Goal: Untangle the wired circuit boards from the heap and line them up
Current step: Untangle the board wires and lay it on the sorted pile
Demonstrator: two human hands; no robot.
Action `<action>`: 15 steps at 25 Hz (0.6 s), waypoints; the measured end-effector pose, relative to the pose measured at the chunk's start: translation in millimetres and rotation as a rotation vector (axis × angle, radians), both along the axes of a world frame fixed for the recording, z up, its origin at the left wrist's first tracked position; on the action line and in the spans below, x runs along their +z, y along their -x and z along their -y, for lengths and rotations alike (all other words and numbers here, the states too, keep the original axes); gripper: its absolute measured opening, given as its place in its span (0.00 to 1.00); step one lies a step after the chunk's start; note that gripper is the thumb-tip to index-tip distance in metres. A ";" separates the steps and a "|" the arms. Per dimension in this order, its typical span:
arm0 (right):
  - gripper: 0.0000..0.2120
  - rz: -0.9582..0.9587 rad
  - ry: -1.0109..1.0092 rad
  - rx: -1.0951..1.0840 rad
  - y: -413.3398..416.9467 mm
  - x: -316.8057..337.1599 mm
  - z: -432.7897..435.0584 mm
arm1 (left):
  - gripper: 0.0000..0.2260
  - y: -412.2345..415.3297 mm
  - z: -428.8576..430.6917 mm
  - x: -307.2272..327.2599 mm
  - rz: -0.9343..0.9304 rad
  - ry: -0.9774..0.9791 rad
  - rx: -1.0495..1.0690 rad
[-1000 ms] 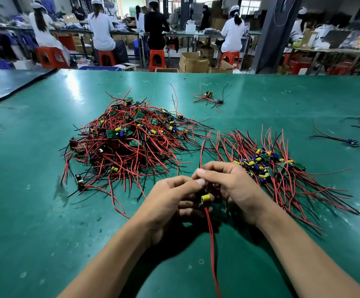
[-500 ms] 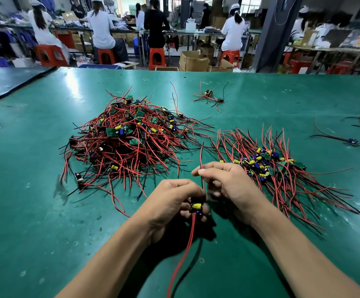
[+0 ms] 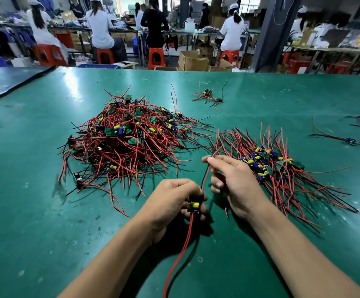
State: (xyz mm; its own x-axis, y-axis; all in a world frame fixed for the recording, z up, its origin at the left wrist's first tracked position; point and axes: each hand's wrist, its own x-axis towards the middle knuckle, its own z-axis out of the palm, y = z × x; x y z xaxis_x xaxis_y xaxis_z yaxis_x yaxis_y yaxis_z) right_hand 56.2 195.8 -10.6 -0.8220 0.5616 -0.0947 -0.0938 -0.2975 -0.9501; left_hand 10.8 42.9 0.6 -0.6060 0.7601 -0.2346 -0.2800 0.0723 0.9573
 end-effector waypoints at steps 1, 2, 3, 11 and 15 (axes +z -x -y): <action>0.07 -0.001 0.010 0.038 -2.0 1.2 -0.5 | 0.12 0.2 -0.6 -0.4 -0.001 -0.003 0.010; 0.07 0.008 0.012 0.101 -4.5 2.6 -0.1 | 0.11 0.8 -0.4 -1.0 0.004 -0.011 0.023; 0.07 0.030 0.011 0.186 -7.6 3.9 1.4 | 0.10 1.5 -0.3 -1.9 0.018 -0.025 0.037; 0.09 0.180 -0.159 0.354 -13.8 2.9 -2.0 | 0.08 2.3 -0.6 -8.0 0.019 -0.069 0.064; 0.08 0.101 -0.200 0.124 -8.9 -5.5 -9.8 | 0.09 0.0 1.1 -6.1 -0.001 -0.033 -0.014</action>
